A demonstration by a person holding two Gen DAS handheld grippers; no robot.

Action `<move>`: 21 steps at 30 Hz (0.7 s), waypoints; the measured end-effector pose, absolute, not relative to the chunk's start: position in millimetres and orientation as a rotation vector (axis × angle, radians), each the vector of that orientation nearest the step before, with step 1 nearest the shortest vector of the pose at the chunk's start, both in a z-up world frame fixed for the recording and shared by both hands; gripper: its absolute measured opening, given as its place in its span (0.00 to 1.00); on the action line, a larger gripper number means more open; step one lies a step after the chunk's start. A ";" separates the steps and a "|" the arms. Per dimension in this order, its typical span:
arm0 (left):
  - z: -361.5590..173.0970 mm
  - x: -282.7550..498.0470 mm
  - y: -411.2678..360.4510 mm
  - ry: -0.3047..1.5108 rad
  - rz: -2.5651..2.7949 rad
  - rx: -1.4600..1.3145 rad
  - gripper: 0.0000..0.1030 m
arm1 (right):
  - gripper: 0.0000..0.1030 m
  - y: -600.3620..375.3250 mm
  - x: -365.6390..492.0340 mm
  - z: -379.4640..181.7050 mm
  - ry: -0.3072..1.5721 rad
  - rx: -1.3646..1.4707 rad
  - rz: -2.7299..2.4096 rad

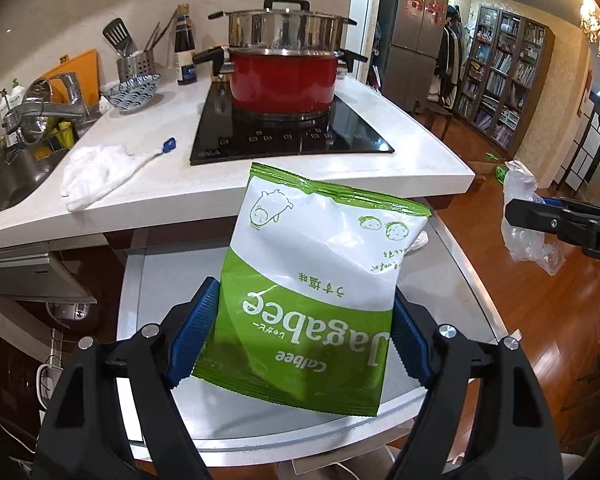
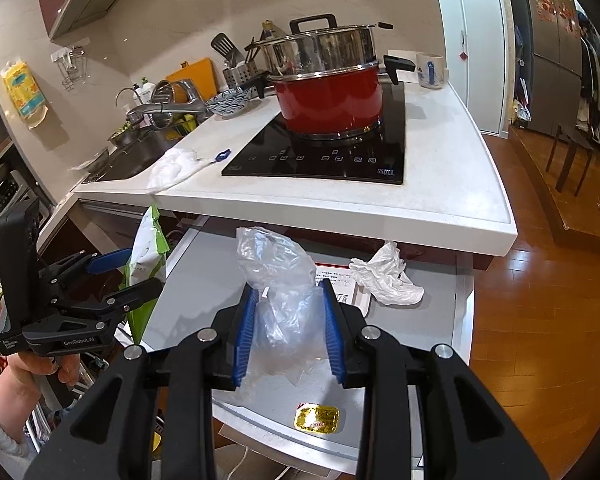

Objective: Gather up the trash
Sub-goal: 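Lift the chip bag with left tool while right tool lifts the plastic wrapper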

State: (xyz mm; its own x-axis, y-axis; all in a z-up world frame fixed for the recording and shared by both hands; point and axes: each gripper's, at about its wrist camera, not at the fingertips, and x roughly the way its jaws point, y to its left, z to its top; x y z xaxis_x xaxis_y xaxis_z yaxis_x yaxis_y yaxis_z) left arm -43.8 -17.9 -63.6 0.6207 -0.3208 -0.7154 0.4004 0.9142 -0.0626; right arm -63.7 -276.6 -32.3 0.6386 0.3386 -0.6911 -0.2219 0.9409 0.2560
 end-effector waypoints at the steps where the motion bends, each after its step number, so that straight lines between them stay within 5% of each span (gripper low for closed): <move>1: -63.3 -44.6 -17.2 0.800 -0.416 0.103 0.78 | 0.30 -276.7 -64.7 -31.9 0.818 0.154 0.323; 21: -55.7 -81.7 0.7 0.800 -0.446 0.151 0.78 | 0.30 -273.9 -93.1 -38.9 0.892 0.197 0.407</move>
